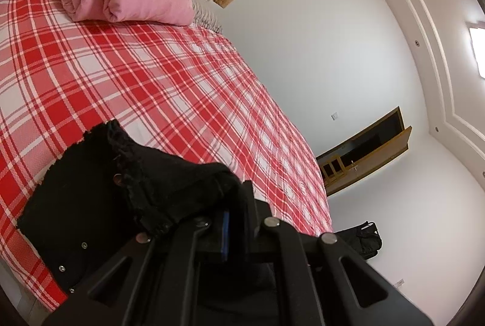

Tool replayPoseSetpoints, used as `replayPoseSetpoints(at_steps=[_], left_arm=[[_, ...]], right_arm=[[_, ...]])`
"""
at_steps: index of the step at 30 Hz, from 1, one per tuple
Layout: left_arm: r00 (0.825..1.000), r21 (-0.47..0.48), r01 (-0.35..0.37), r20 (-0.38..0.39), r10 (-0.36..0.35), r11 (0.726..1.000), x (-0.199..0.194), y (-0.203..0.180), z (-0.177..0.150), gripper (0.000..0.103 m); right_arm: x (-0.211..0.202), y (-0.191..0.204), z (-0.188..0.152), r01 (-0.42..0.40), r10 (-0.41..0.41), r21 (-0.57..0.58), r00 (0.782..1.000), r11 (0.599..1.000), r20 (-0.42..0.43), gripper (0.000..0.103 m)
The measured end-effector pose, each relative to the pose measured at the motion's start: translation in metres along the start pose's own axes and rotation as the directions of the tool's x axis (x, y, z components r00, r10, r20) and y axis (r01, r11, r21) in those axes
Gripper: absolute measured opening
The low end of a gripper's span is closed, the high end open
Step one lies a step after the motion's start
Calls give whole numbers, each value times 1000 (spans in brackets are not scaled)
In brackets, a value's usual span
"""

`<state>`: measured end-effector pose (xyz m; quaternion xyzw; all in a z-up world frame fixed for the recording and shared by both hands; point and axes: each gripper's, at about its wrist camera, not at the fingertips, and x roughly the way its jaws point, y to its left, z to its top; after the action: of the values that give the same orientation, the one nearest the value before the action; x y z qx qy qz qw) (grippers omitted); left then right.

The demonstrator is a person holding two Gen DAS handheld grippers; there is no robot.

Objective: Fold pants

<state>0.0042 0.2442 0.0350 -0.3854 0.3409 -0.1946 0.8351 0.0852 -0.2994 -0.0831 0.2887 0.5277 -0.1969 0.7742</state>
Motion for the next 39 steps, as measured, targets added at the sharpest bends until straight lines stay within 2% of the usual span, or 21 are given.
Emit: replayPoseSetpoints(at_steps=[2, 3, 5, 6, 7, 8, 9, 10, 11, 13, 15, 18, 19, 20, 21, 26, 31, 33, 34, 37, 39], left_arm=[[1000, -1, -5, -1, 5, 1000, 0, 1, -1, 6], [1000, -2, -8, -3, 8, 1000, 1, 2, -1, 6], [1000, -3, -10, -7, 10, 1000, 1, 4, -2, 6], [1000, -3, -10, -8, 10, 1000, 1, 4, -2, 6], [1000, -2, -8, -8, 8, 1000, 1, 4, -2, 6], [1000, 1, -8, -8, 8, 1000, 1, 3, -2, 6], [1000, 2, -7, -7, 7, 1000, 0, 3, -2, 6], [1000, 3, -5, -6, 5, 1000, 0, 3, -3, 6], [1000, 1, -2, -7, 2, 1000, 0, 4, -3, 6], [1000, -1, 1, -8, -1, 1000, -1, 5, -4, 6], [1000, 1, -4, -8, 4, 1000, -1, 5, -4, 6], [1000, 11, -14, -15, 14, 1000, 2, 4, -5, 6], [1000, 15, -19, -18, 19, 1000, 3, 4, -6, 6], [1000, 16, -22, -20, 22, 1000, 3, 4, -7, 6], [999, 19, -24, -22, 24, 1000, 3, 4, -7, 6], [999, 30, -30, -28, 31, 999, 0, 2, -10, 6], [998, 52, -39, -39, 41, 998, -7, 1, -15, 6], [998, 54, -43, -42, 45, 998, -12, 5, -18, 6], [998, 56, -49, -43, 51, 997, -15, 6, -19, 6], [997, 56, -62, -51, 65, 997, -20, 15, -25, 6], [995, 61, -76, -58, 80, 995, -24, 22, -30, 6]], right_arm=[[4, 3, 4, 52, -52, -21, 999, 998, 3, 85], [6, 4, 5, 72, -73, -36, 997, 997, -6, 80], [9, 3, 6, 119, -121, -62, 992, 991, -34, 65], [8, 1, 7, 143, -146, -73, 988, 987, -40, 51], [7, -2, 7, 155, -158, -78, 986, 985, -45, 42], [5, -7, 9, 147, -151, -78, 987, 986, -54, 37], [2, -14, 10, 138, -143, -73, 988, 988, -65, 24], [-1, -22, 11, 110, -114, -54, 990, 992, -77, 15], [-5, -34, 11, 46, -47, -14, 995, 999, -94, 9], [-12, -55, 10, -60, 66, 62, 993, 996, -96, 6], [-21, -78, 3, -175, 184, 135, 981, 975, -59, 5], [-33, -108, -12, -352, 356, 224, 934, 909, 21, 5], [-37, -119, -20, -422, 421, 254, 905, 870, 61, 5], [-44, -130, -29, -498, 489, 272, 866, 823, 105, 5], [-52, -134, -38, -549, 530, 269, 835, 791, 144, 5], [-94, -160, -86, -679, 620, 212, 731, 703, 286, 5], [-119, -174, -136, -682, 607, 168, 718, 712, 340, 5], [-122, -178, -159, -676, 597, 170, 721, 717, 352, 5], [-124, -180, -170, -669, 589, 171, 726, 723, 354, 5], [-126, -191, -203, -614, 533, 167, 767, 771, 357, 5], [-123, -200, -224, -599, 516, 185, 780, 779, 353, 4]])
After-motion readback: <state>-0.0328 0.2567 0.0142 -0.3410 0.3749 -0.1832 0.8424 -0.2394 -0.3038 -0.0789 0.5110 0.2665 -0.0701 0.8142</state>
